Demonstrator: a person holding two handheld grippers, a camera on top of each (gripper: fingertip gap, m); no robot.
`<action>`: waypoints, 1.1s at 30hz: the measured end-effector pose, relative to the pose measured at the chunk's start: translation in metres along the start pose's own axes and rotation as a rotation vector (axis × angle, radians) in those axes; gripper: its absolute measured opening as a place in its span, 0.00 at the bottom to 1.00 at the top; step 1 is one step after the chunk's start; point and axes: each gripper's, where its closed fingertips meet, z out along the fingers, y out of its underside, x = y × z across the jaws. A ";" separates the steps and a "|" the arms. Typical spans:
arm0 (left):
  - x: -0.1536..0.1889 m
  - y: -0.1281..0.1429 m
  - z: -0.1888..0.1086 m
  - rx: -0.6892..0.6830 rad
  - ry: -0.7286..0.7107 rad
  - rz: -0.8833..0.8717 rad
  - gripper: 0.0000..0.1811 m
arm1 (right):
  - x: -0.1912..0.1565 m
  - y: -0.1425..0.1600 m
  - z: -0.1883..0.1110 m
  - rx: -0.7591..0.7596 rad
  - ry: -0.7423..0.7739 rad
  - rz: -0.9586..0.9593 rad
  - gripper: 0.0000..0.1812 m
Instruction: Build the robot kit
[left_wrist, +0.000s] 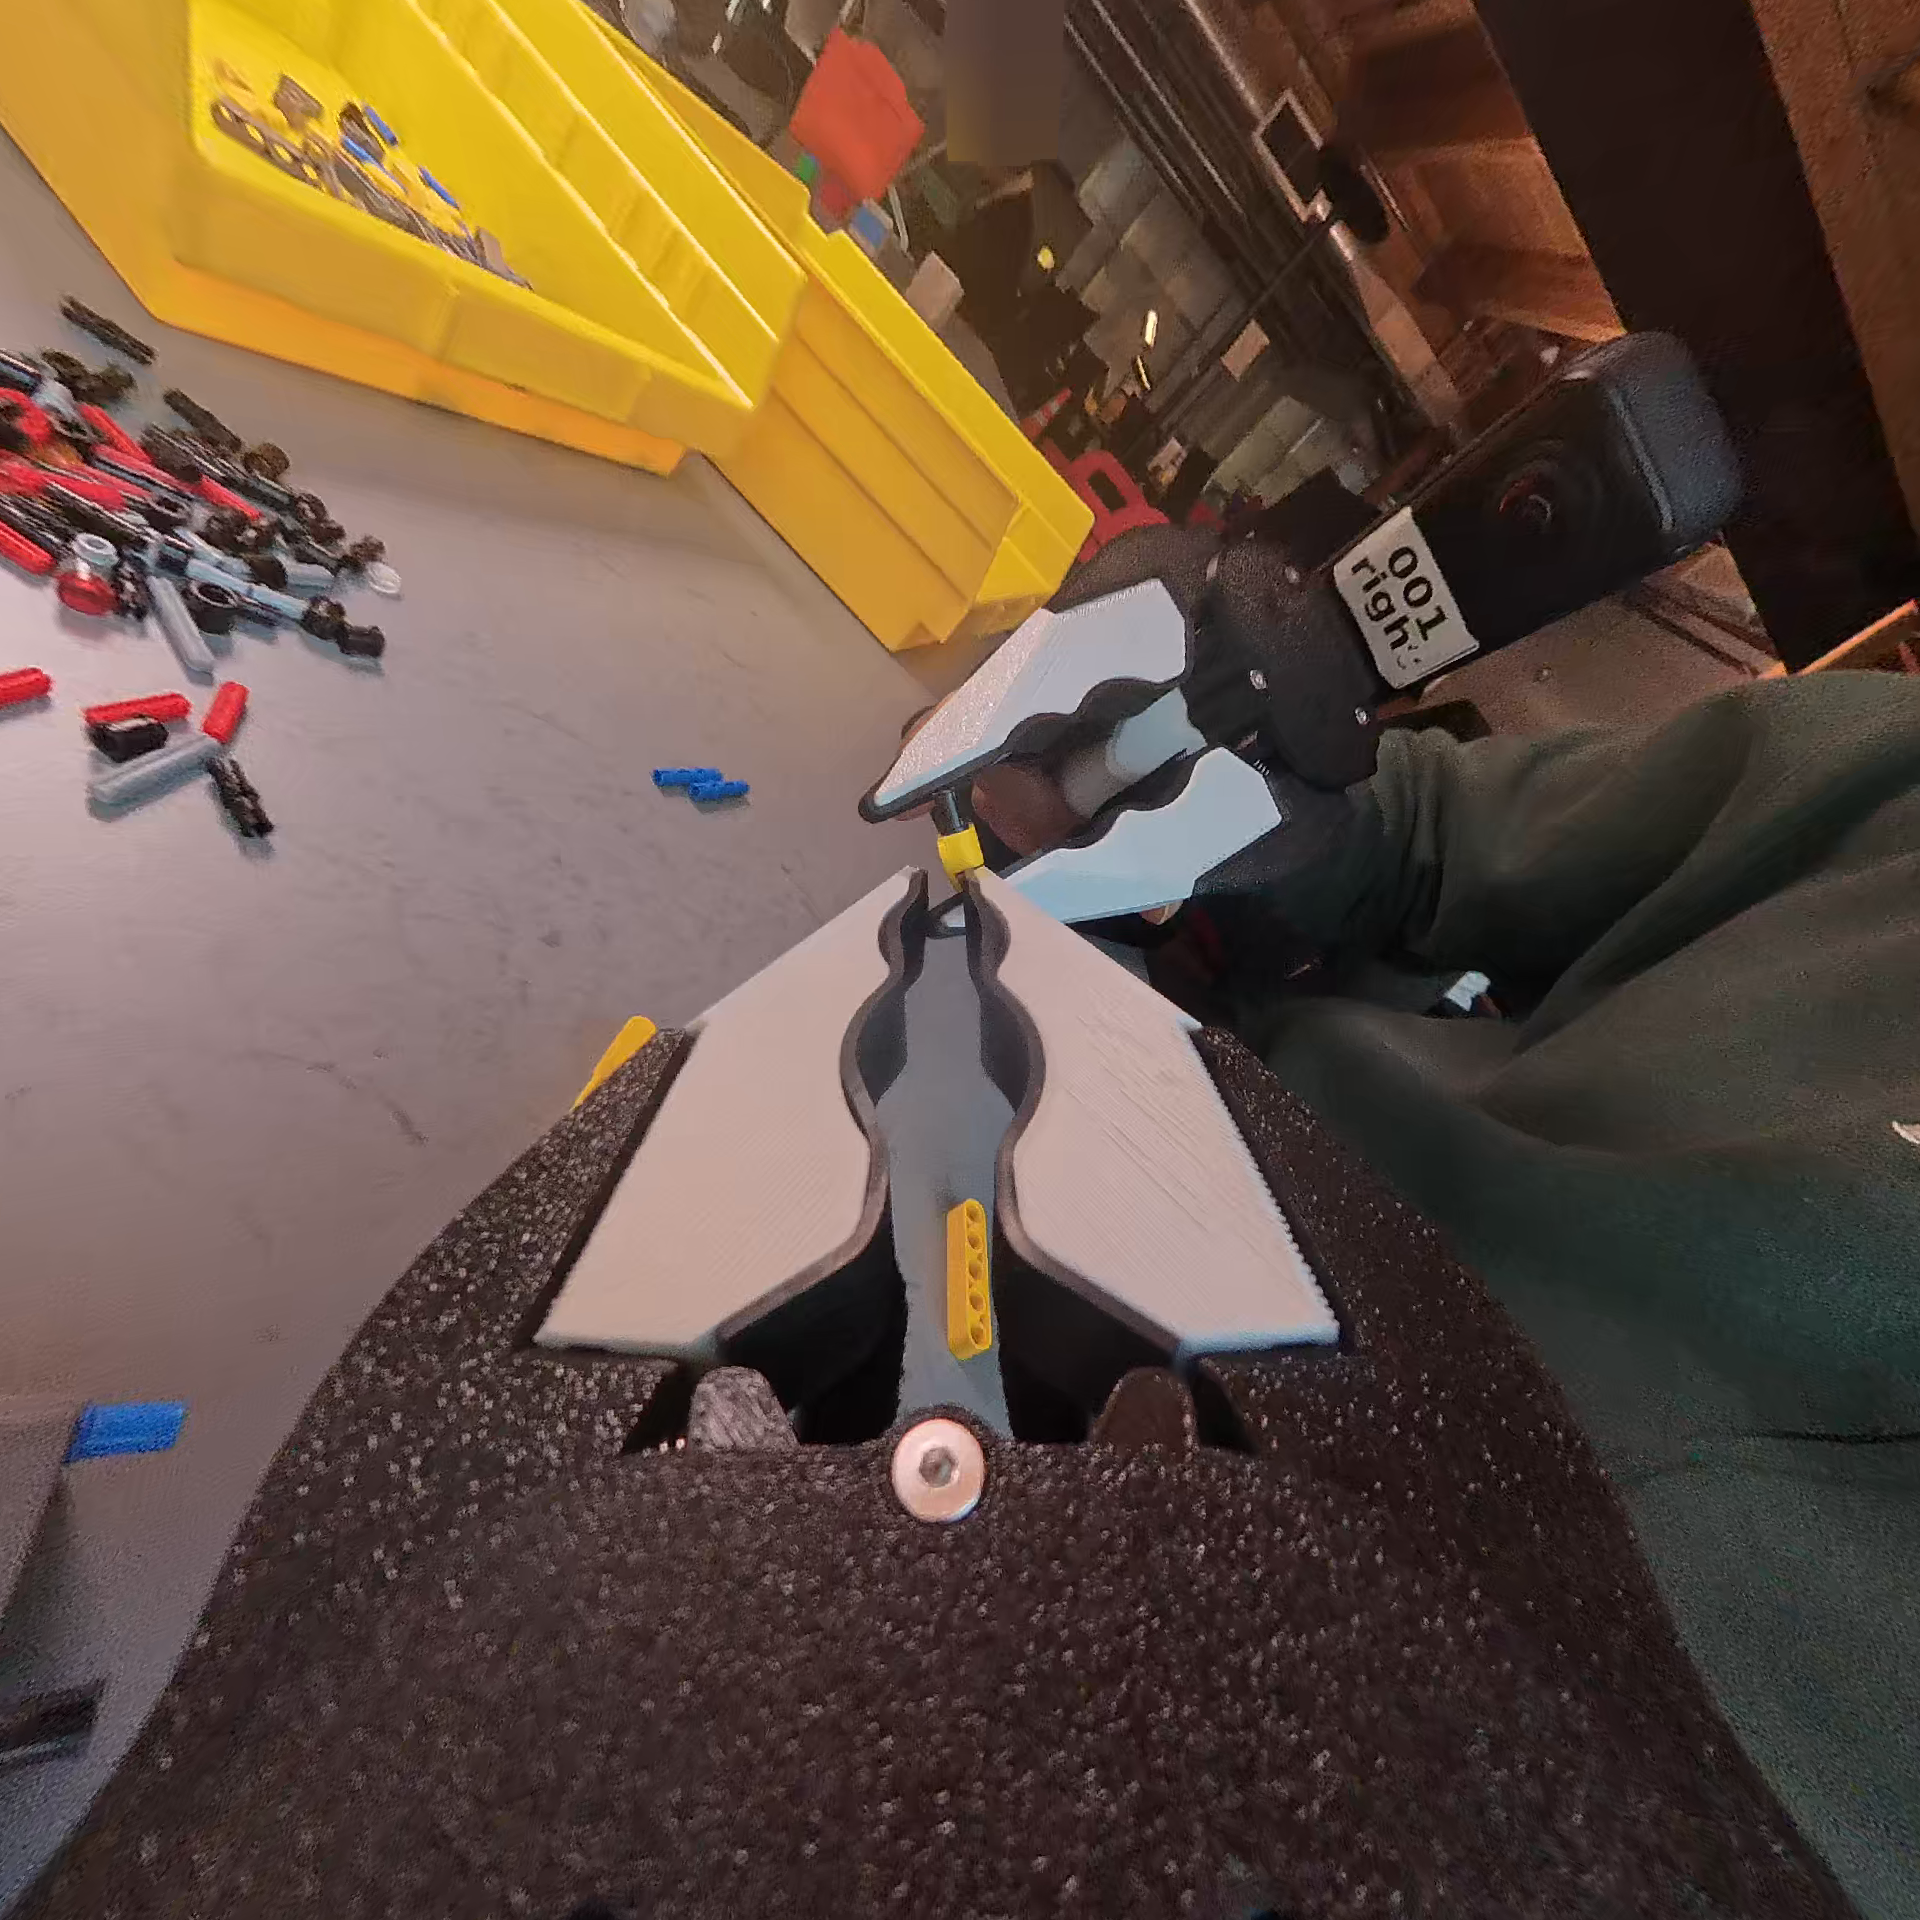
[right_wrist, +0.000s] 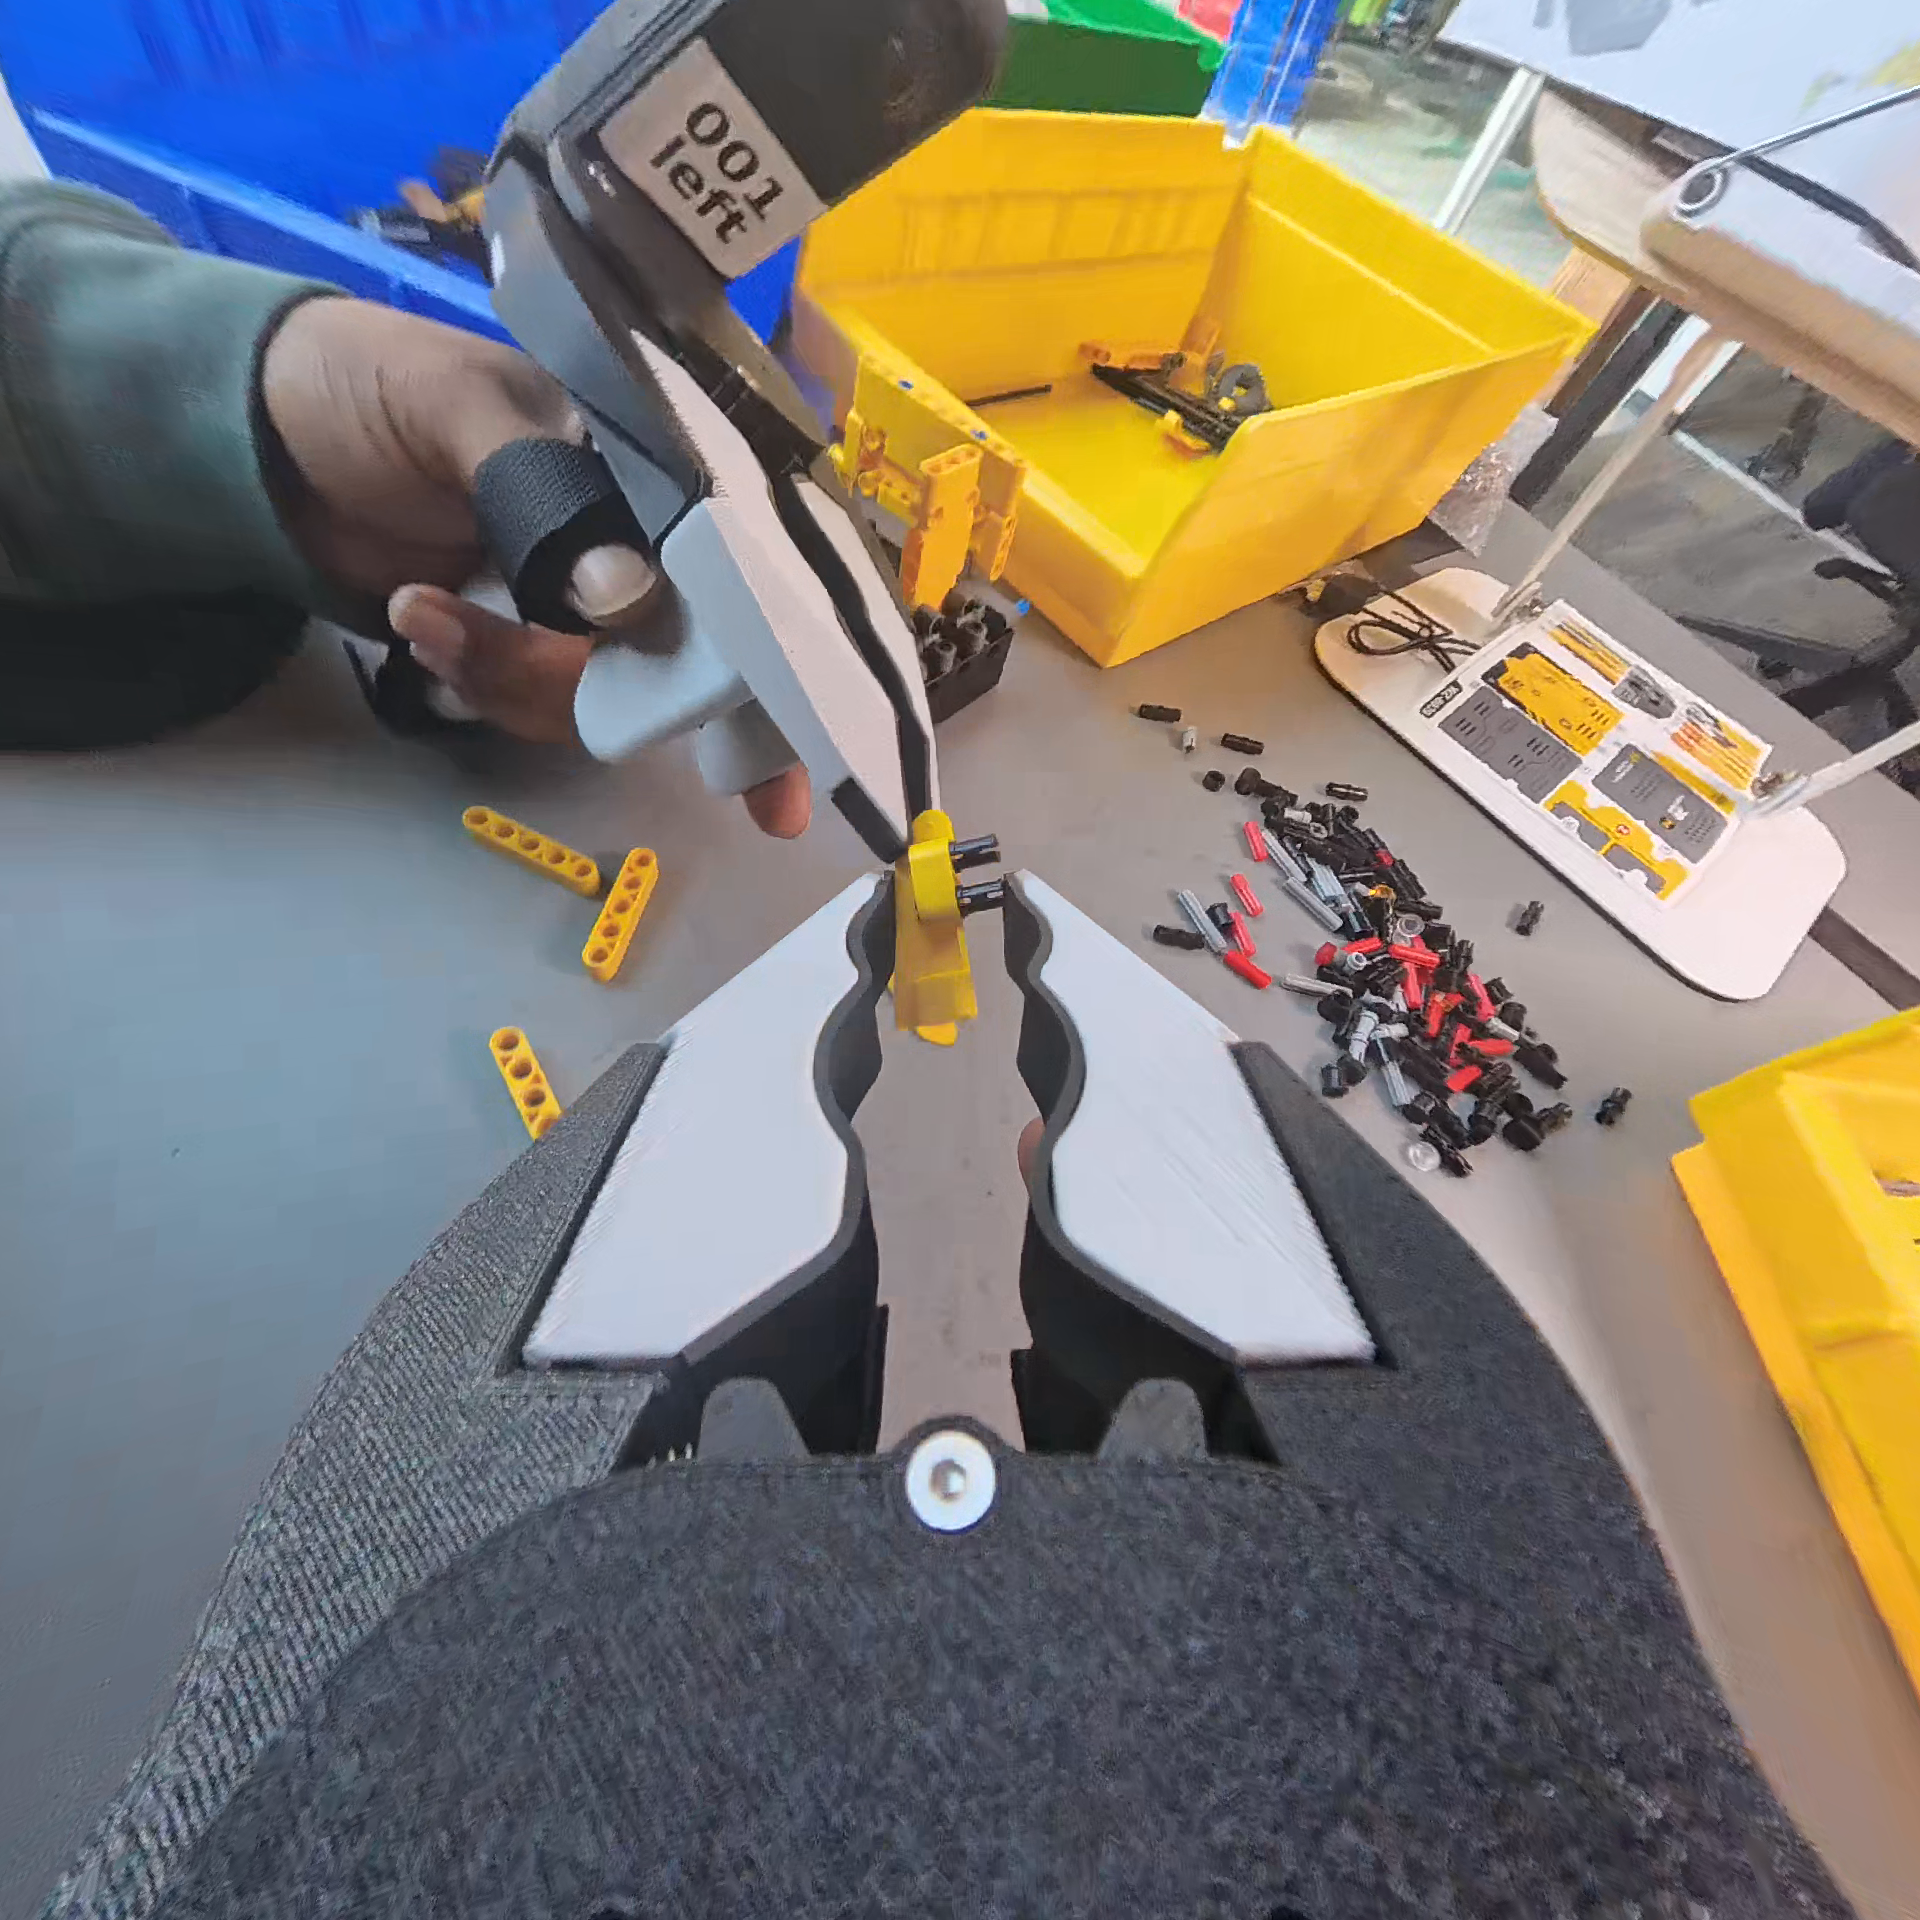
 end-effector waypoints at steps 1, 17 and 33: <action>-0.001 -0.003 -0.002 0.015 -0.007 0.002 0.01 | 0.002 -0.003 0.002 0.024 0.006 0.010 0.11; -0.034 0.022 -0.014 -0.159 -0.162 -0.126 0.00 | 0.006 0.015 -0.007 0.092 -0.216 -0.191 0.13; -0.056 0.056 -0.039 -0.434 -0.356 0.039 0.01 | 0.016 0.037 0.005 -0.009 -0.147 -0.180 0.11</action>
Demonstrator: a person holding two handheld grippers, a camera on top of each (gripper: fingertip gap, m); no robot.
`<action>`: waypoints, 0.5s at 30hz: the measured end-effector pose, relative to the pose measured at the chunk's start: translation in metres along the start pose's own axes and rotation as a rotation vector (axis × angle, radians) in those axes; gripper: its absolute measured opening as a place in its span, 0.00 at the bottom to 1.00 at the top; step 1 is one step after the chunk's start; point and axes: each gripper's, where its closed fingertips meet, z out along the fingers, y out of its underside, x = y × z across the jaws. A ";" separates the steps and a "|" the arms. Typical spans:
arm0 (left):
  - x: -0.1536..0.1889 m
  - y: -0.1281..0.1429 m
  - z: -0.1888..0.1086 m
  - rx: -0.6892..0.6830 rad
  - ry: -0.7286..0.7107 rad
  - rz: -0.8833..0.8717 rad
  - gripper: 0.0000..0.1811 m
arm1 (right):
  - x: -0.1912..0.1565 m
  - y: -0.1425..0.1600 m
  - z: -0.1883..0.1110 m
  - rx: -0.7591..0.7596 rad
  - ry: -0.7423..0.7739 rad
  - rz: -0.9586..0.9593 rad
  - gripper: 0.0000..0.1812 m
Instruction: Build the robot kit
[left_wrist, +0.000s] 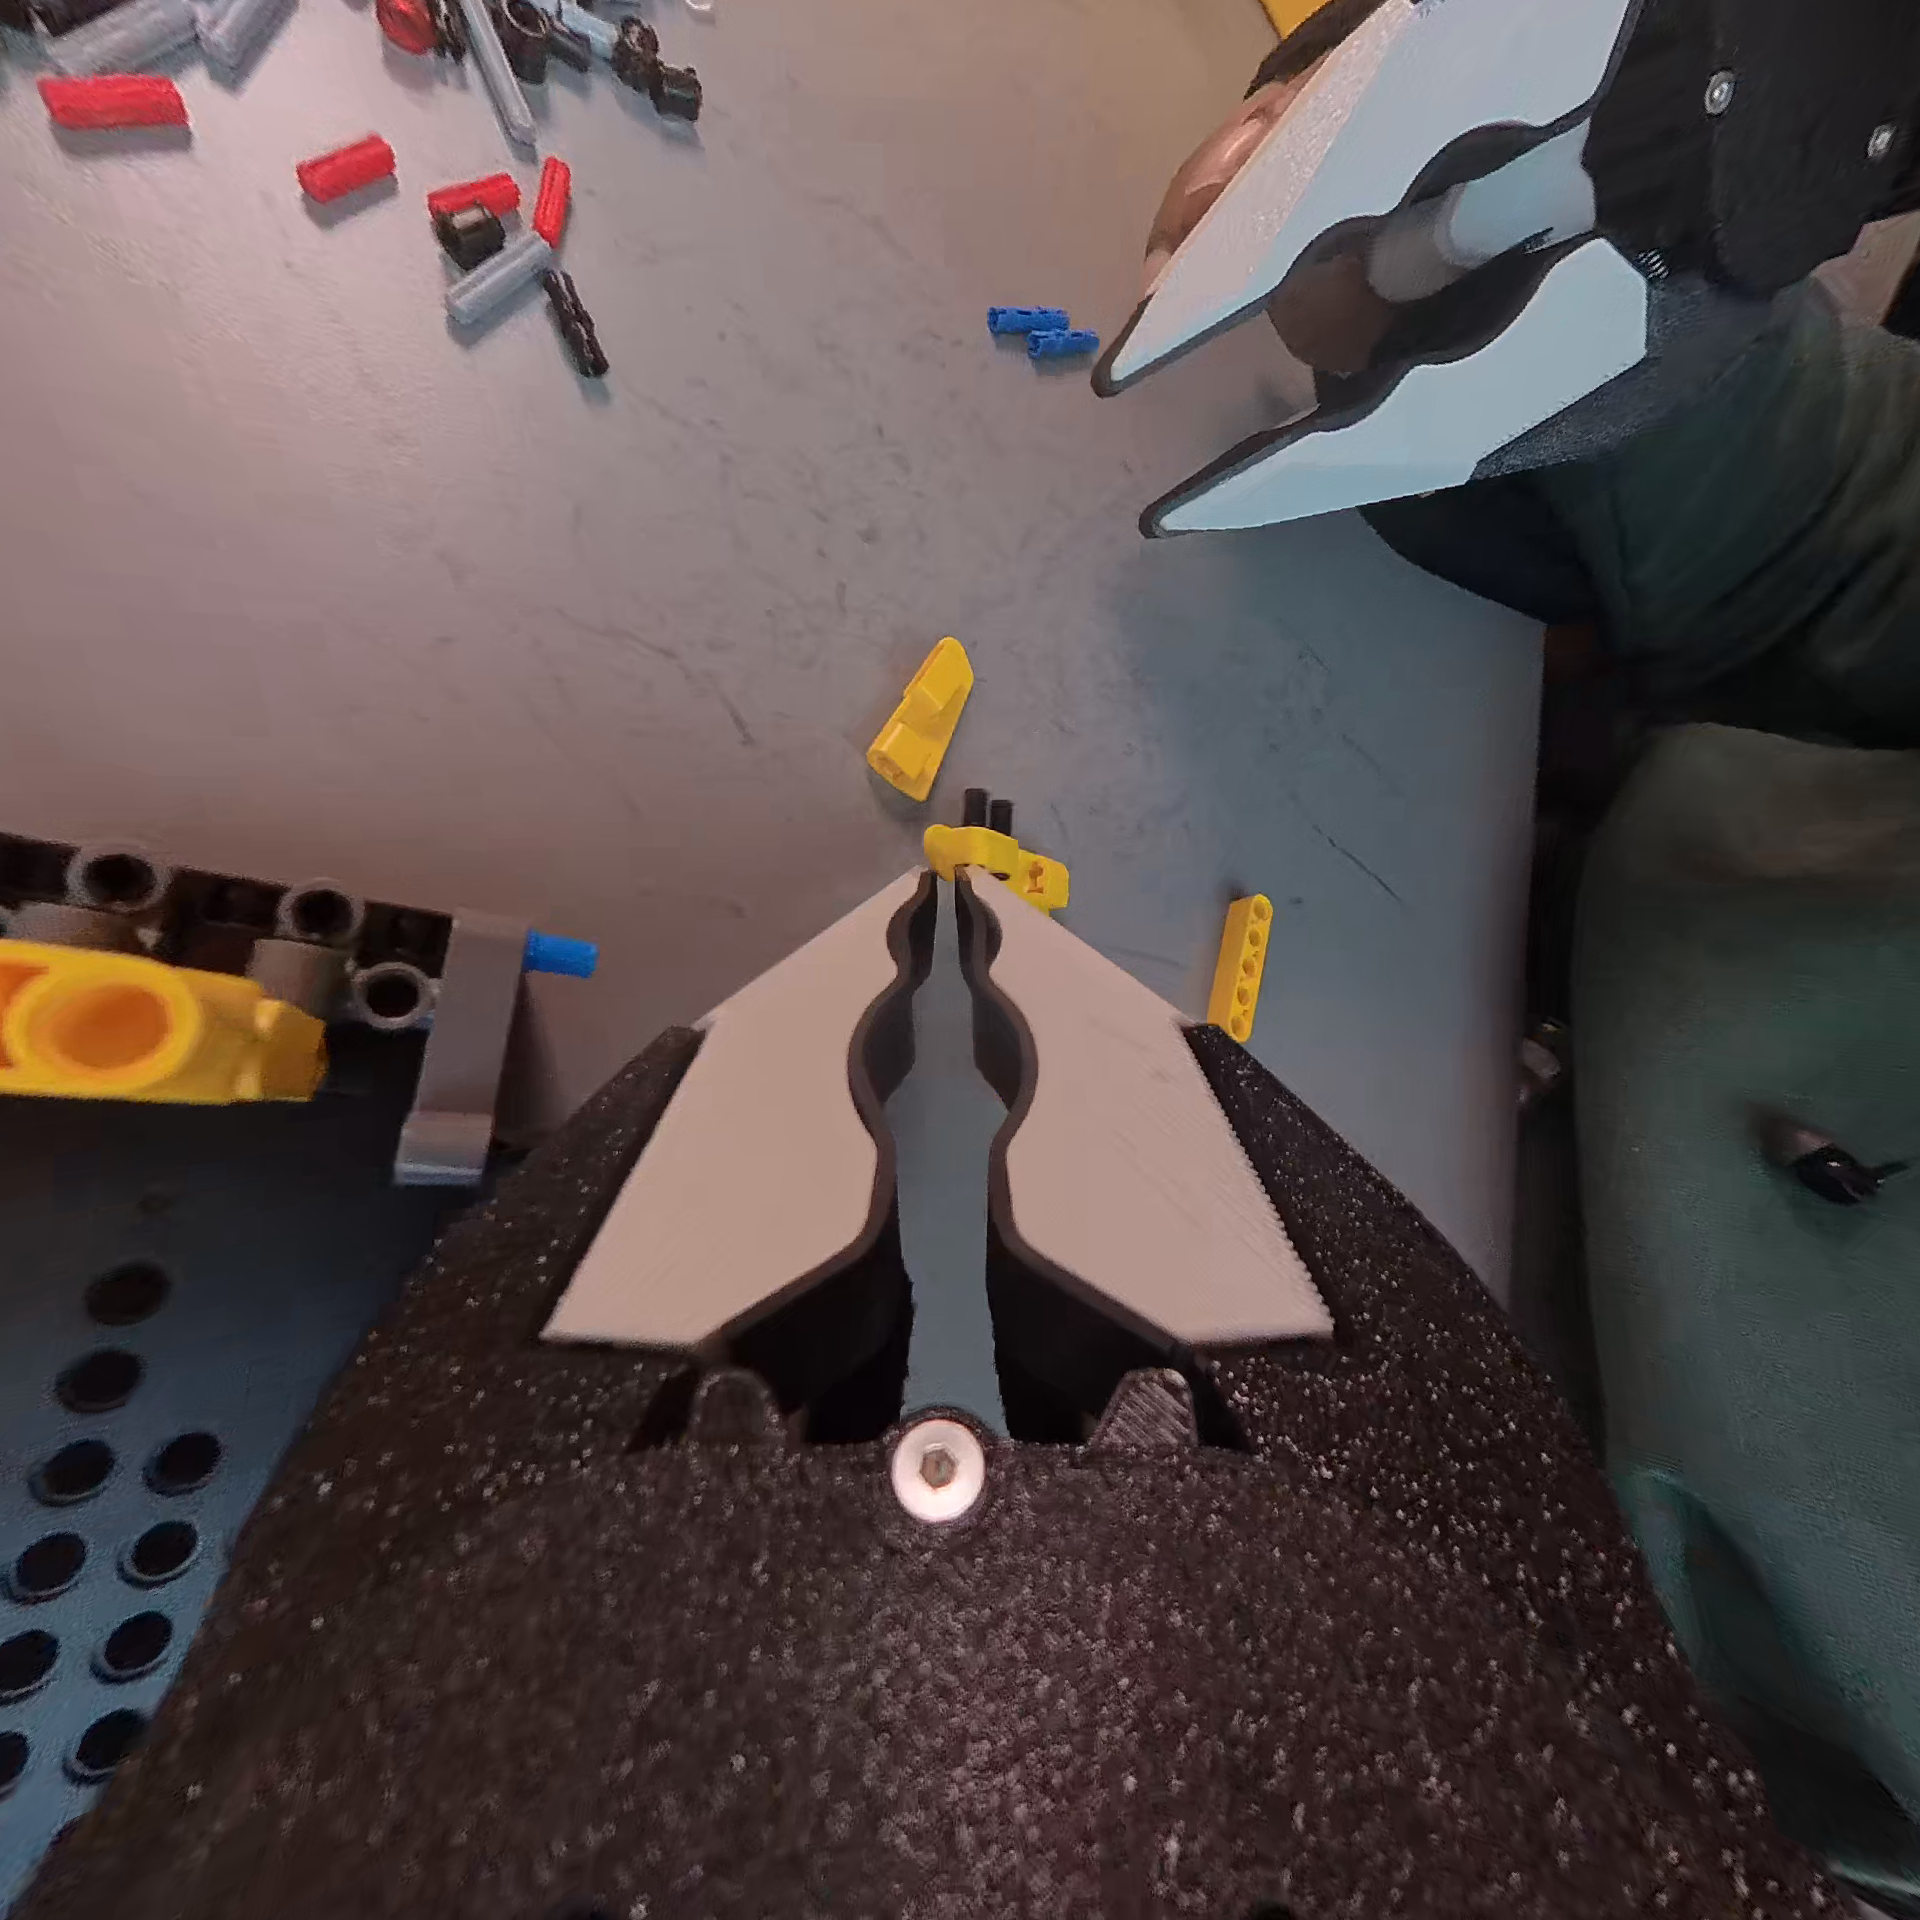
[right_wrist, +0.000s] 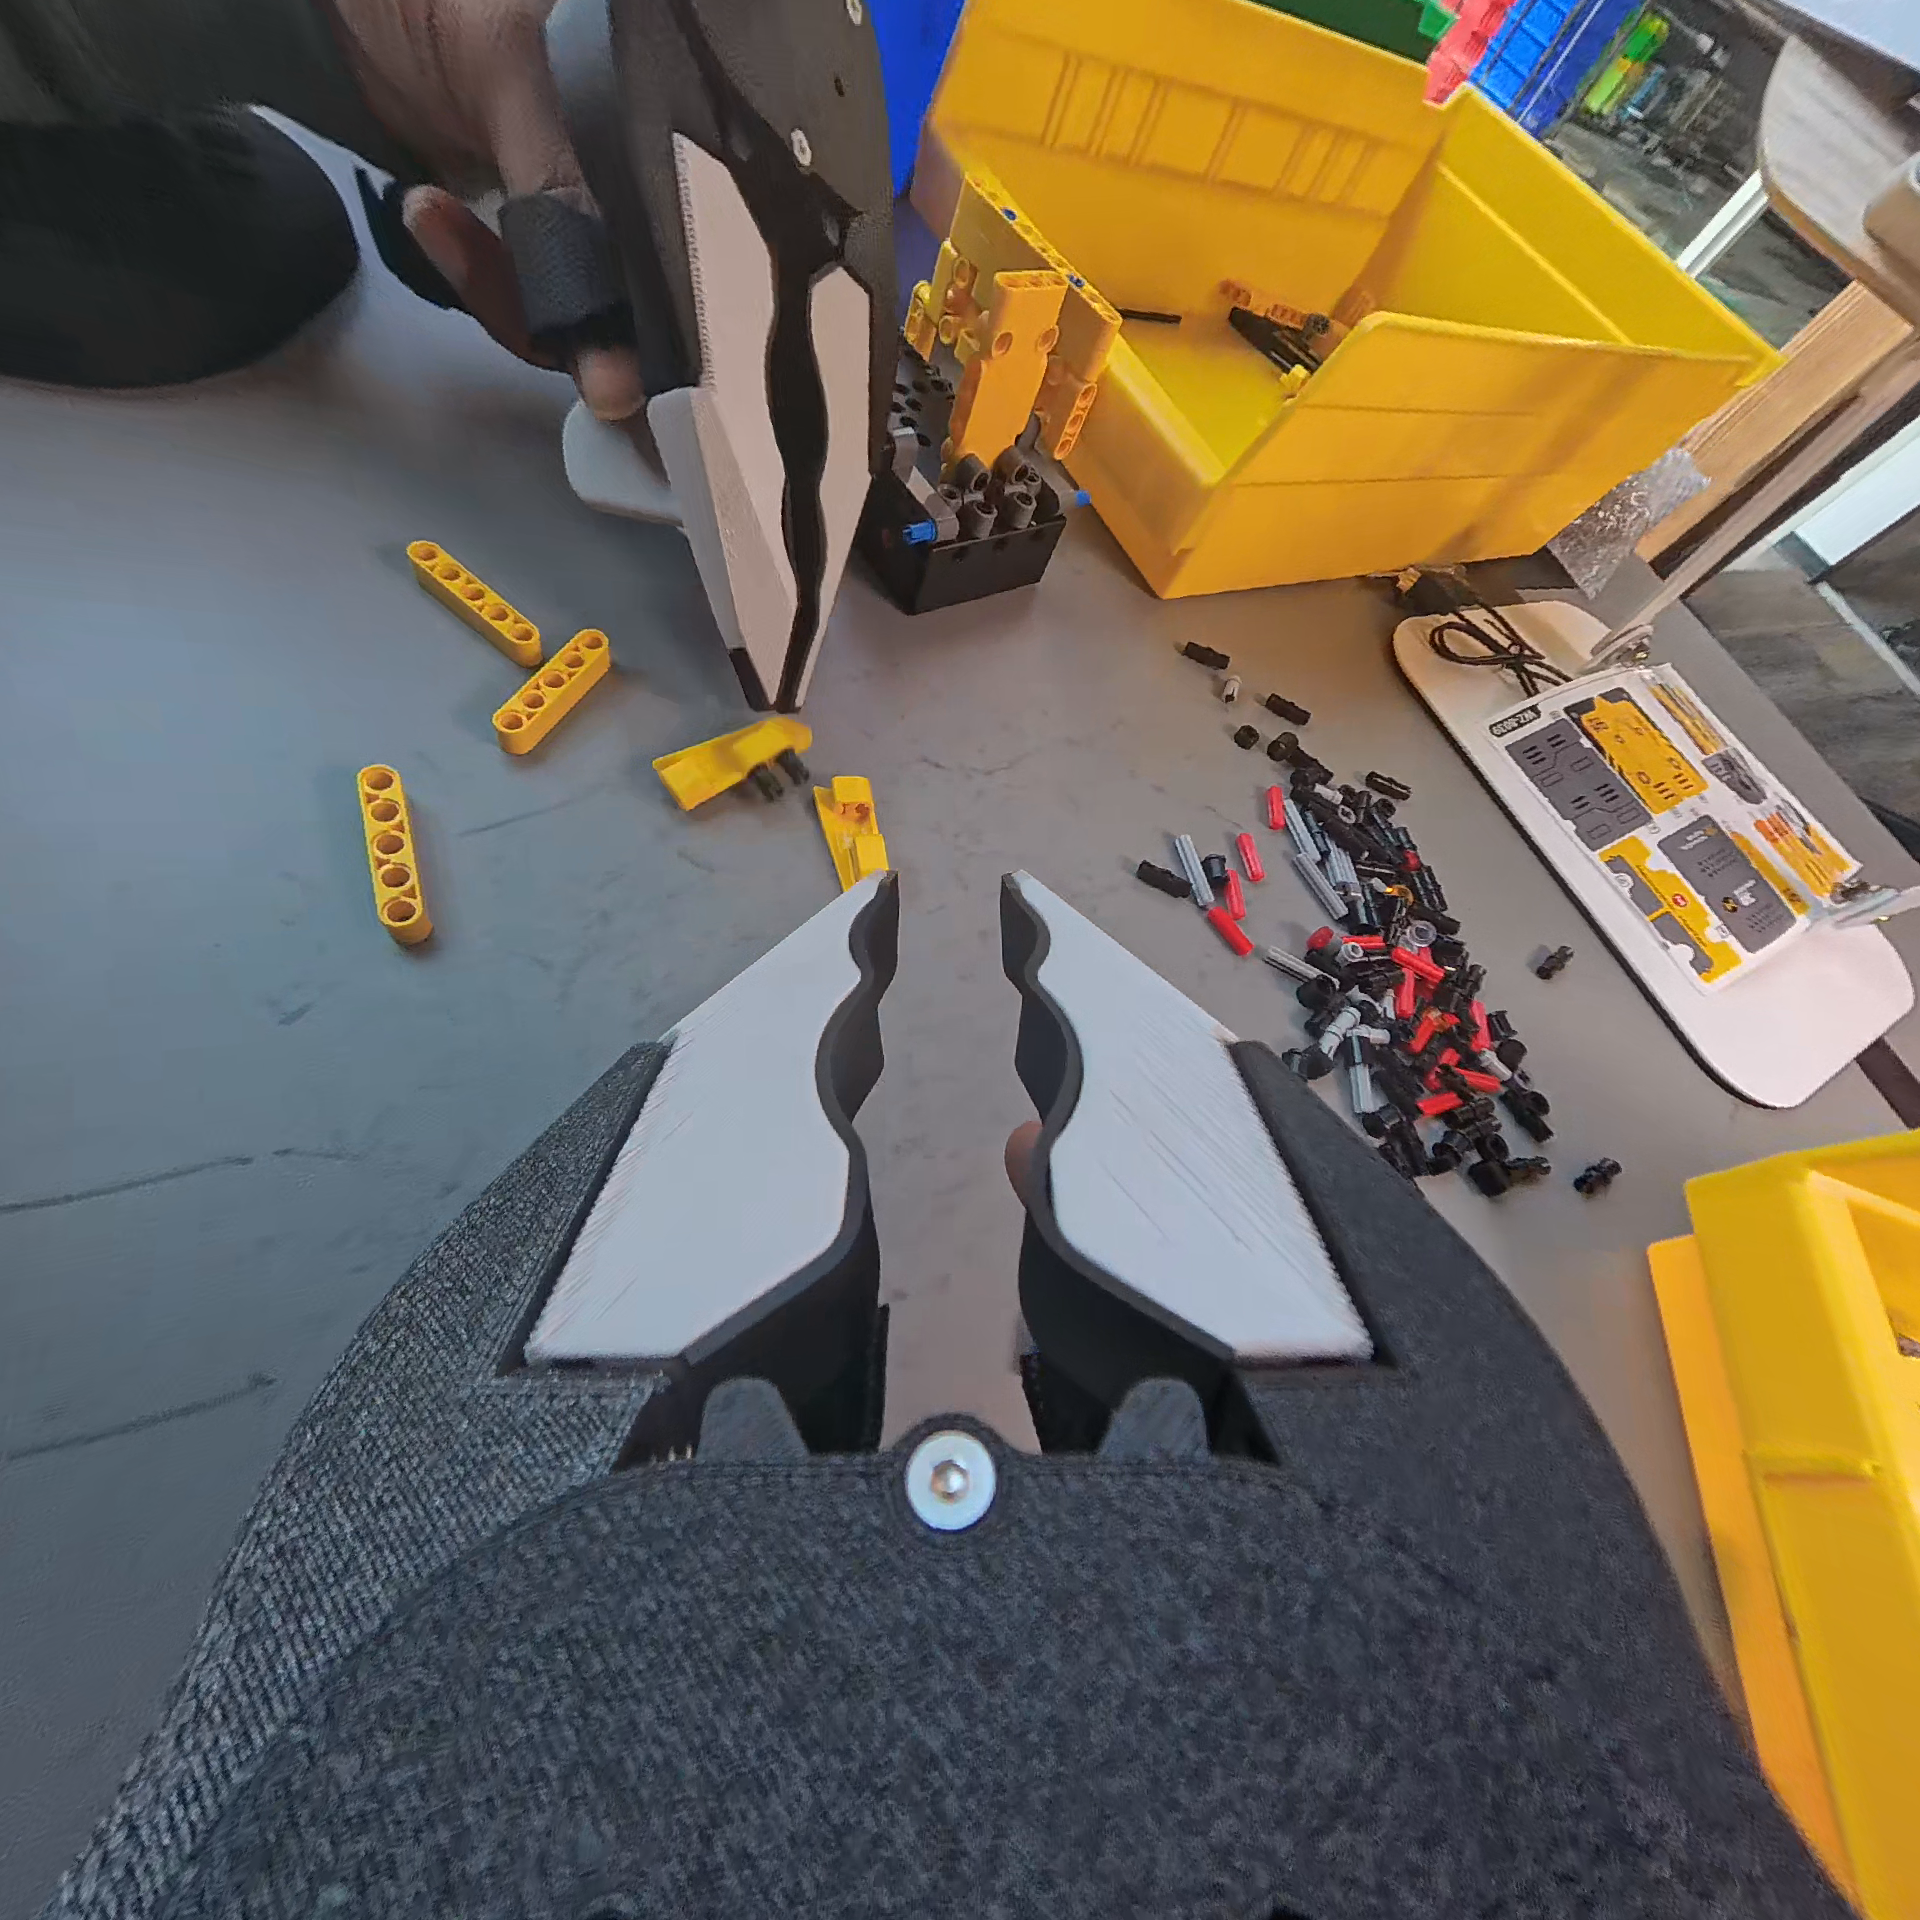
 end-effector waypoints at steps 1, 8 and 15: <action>0.001 -0.003 -0.001 0.014 -0.018 0.045 0.03 | 0.003 -0.001 -0.001 0.013 0.012 0.012 0.11; 0.005 -0.053 -0.017 0.310 -0.178 0.284 0.14 | 0.018 -0.019 -0.004 0.141 0.015 0.167 0.23; 0.010 -0.084 -0.042 0.568 -0.326 0.419 0.16 | 0.053 -0.055 -0.001 0.310 0.074 0.235 0.06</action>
